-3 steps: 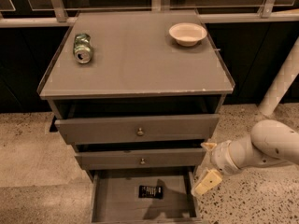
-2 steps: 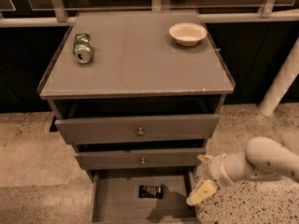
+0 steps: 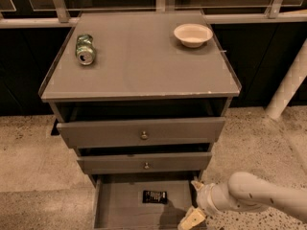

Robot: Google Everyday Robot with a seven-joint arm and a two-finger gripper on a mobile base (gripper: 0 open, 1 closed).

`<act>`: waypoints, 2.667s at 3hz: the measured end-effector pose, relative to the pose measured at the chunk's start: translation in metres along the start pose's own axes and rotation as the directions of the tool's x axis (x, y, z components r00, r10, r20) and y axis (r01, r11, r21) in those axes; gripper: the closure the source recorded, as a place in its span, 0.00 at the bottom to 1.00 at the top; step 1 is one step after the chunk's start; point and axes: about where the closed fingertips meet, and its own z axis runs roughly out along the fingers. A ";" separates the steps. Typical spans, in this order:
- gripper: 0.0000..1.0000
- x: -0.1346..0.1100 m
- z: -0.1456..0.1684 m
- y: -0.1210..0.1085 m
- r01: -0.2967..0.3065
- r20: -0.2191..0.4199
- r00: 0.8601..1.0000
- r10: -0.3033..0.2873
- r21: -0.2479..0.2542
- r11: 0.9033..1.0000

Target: Pick rxbar chocolate from bottom drawer and place on counter

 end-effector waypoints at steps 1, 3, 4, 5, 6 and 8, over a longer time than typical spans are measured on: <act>0.00 0.002 0.003 -0.010 0.002 0.004 1.000 -0.002 0.062 0.998; 0.00 0.013 0.034 -0.009 0.007 0.055 0.998 -0.011 0.073 0.997; 0.00 0.034 0.094 -0.002 0.014 0.136 0.990 -0.028 0.101 0.995; 0.00 0.034 0.093 -0.002 0.015 0.136 0.990 -0.028 0.102 0.995; 0.00 0.042 0.113 -0.006 -0.034 0.127 0.992 0.021 0.103 0.994; 0.00 0.055 0.190 -0.042 -0.092 0.147 0.987 0.065 0.185 0.979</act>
Offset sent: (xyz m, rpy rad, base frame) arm 0.0061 -0.0030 -0.0060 -0.0230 -0.0393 -0.0332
